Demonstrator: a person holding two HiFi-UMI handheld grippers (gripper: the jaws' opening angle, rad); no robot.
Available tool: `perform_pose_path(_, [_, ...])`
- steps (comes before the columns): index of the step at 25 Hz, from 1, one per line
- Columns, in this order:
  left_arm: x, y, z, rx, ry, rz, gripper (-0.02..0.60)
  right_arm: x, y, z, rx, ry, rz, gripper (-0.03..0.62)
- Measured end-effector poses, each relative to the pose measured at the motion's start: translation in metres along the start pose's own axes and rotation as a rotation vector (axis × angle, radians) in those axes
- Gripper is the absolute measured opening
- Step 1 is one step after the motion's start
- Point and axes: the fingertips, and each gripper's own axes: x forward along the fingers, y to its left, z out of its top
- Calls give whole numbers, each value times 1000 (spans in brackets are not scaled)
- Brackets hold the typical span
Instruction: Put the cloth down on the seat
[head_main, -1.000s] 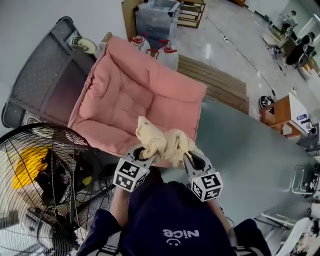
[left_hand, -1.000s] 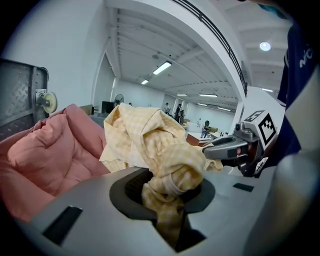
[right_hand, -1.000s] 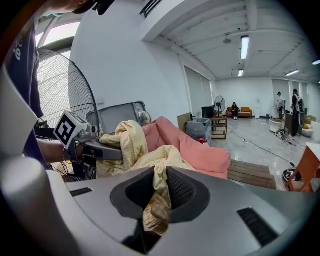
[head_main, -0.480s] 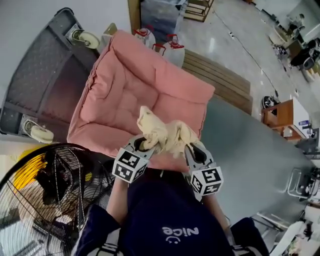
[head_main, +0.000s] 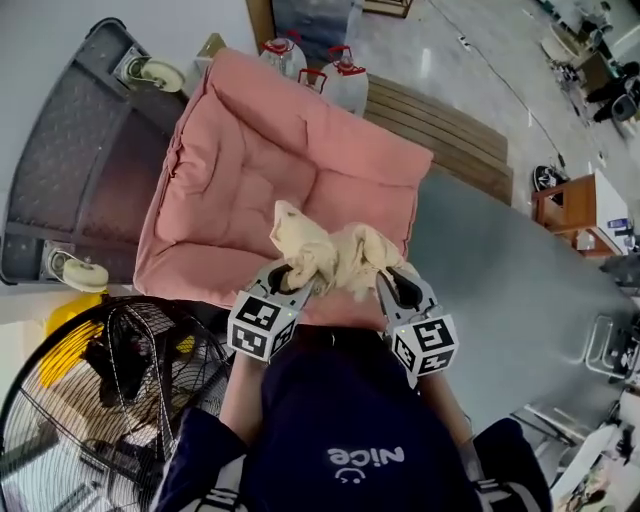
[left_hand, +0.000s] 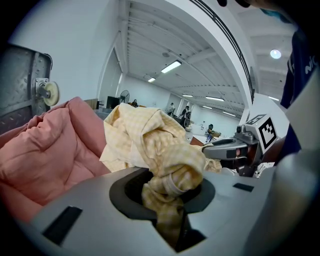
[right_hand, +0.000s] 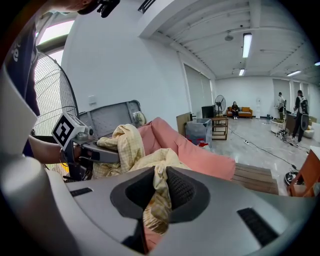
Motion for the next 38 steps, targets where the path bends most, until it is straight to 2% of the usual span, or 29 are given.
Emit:
perform_pose_path(4, [10, -6, 13, -3, -17, -4, 110, -1, -14, 10, -14, -15, -2, 78])
perform_pose_path(8, [27, -14, 21, -26, -32, -59, 114, 4, -34, 11, -10, -33, -14, 78])
perform_pose_path(12, [47, -4, 20, -10, -2, -60, 114, 22, -51, 10, -19, -26, -26, 78])
perform_pose_path(19, [90, 22, 13, -99, 37, -55, 115, 57, -79, 1, -10, 4, -42, 78])
perform_pose_path(25, [130, 41, -8, -132, 100, -35, 115, 91, -102, -17, 0, 44, -37, 78])
perform_pose_path(30, [162, 52, -33, -196, 145, -52, 117, 113, -122, -45, 32, 84, -35, 78])
perform_pose_path(34, [186, 66, -55, -216, 180, -55, 117, 135, -136, -71, 71, 108, -42, 78])
perform_pose_path(38, [214, 83, -80, -283, 204, -69, 117, 158, -150, -98, 100, 135, -48, 78])
